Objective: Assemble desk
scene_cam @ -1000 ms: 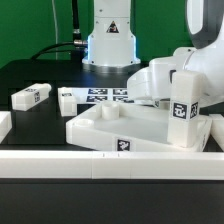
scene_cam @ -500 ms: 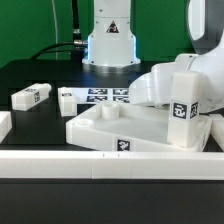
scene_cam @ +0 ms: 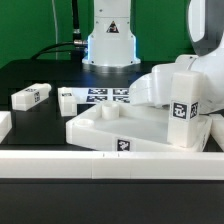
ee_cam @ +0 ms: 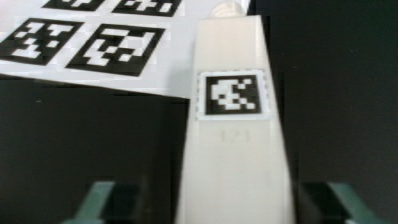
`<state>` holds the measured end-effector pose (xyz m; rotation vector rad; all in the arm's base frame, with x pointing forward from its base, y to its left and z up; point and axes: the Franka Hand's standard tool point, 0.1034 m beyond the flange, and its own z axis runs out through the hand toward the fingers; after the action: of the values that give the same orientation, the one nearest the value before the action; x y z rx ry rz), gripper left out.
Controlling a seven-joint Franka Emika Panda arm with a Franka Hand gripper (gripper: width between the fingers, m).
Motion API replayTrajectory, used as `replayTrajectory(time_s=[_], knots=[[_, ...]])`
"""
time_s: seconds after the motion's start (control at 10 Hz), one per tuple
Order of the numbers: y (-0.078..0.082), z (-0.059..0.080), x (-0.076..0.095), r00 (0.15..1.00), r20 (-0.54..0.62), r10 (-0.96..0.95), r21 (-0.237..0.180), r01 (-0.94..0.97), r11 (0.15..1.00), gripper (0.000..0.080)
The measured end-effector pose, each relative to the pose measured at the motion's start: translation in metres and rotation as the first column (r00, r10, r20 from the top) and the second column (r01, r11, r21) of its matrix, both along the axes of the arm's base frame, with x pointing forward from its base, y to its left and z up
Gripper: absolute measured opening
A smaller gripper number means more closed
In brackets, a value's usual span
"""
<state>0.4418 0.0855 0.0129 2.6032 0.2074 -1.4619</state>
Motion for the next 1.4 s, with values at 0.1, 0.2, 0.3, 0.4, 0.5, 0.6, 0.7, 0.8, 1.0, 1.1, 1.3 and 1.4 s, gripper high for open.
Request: replayTrajectory(time_s=[0.1, 0.2, 0.3, 0.4, 0.5, 0.6, 0.7, 0.8, 1.0, 1.1, 1.3, 1.4], knots=[[0.0, 0.0, 0.0, 1.0, -0.001, 0.0, 0.0, 0.0, 1.0, 0.0292], [-0.001, 0.0, 0.0, 1.0, -0.001, -0.002, 0.0, 0.002, 1.0, 0.0293], [-0.002, 0.001, 0.001, 1.0, 0.001, -0.005, 0.0, 0.005, 1.0, 0.0293], [-0.004, 0.003, 0.002, 1.0, 0.003, -0.009, 0.003, 0.009, 1.0, 0.0293], [-0.008, 0.008, 0.004, 1.0, 0.005, -0.013, 0.011, 0.013, 1.0, 0.0293], [-0.014, 0.021, 0.007, 1.0, -0.002, -0.02, 0.024, 0.02, 1.0, 0.0293], [-0.022, 0.036, 0.01, 0.999, -0.008, -0.032, 0.036, 0.032, 0.999, 0.0293], [-0.029, 0.049, 0.012, 0.999, -0.017, -0.041, 0.05, 0.042, 0.998, 0.0294], [-0.041, 0.066, 0.016, 0.998, -0.017, -0.065, 0.056, 0.066, 0.996, 0.0294], [-0.042, 0.065, 0.015, 0.998, -0.018, -0.068, 0.055, 0.068, 0.996, 0.0294], [-0.042, 0.062, 0.02, 0.998, 0.015, -0.065, 0.062, 0.064, 0.996, 0.0294], [-0.042, 0.061, 0.025, 0.997, 0.052, -0.064, 0.069, 0.06, 0.996, 0.0294]])
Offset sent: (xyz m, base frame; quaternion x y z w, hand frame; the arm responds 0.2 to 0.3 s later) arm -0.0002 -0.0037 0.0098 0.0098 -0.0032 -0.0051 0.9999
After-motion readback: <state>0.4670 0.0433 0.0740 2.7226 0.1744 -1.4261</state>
